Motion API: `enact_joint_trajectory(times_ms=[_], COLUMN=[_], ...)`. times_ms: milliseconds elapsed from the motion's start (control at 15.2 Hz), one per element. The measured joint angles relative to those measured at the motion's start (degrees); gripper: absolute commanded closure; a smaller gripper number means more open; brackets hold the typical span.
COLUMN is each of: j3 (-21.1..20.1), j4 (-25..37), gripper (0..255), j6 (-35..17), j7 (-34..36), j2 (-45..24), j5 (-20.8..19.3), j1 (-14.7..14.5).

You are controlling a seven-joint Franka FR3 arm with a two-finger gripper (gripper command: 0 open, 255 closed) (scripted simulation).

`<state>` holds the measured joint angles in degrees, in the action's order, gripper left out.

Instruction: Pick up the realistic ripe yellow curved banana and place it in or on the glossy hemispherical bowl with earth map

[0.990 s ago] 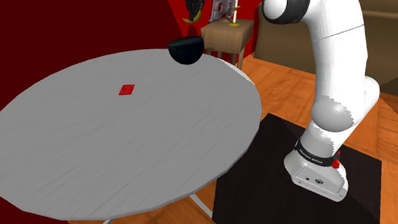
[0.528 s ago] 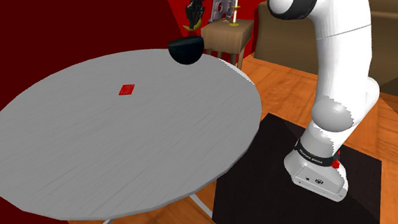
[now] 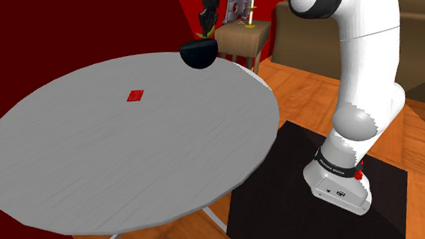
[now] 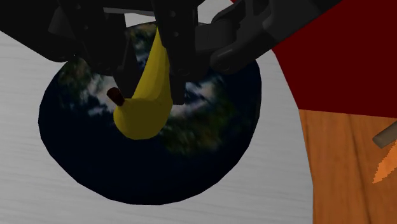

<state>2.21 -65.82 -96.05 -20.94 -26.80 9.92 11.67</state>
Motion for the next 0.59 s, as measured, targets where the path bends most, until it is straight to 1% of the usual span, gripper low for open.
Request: enact_joint_trajectory(times_ms=[132, 198, 594], j3=[0.0, 0.0, 0.0], j4=[0.0, -0.1, -0.1], gripper=[255, 0, 0], j6=[0.0, 0.0, -0.1], j7=[0.0, 0.0, 0.0], j2=[0.0, 0.0, 0.0], j5=[0.0, 0.0, 0.0], j1=[0.0, 0.0, 0.0])
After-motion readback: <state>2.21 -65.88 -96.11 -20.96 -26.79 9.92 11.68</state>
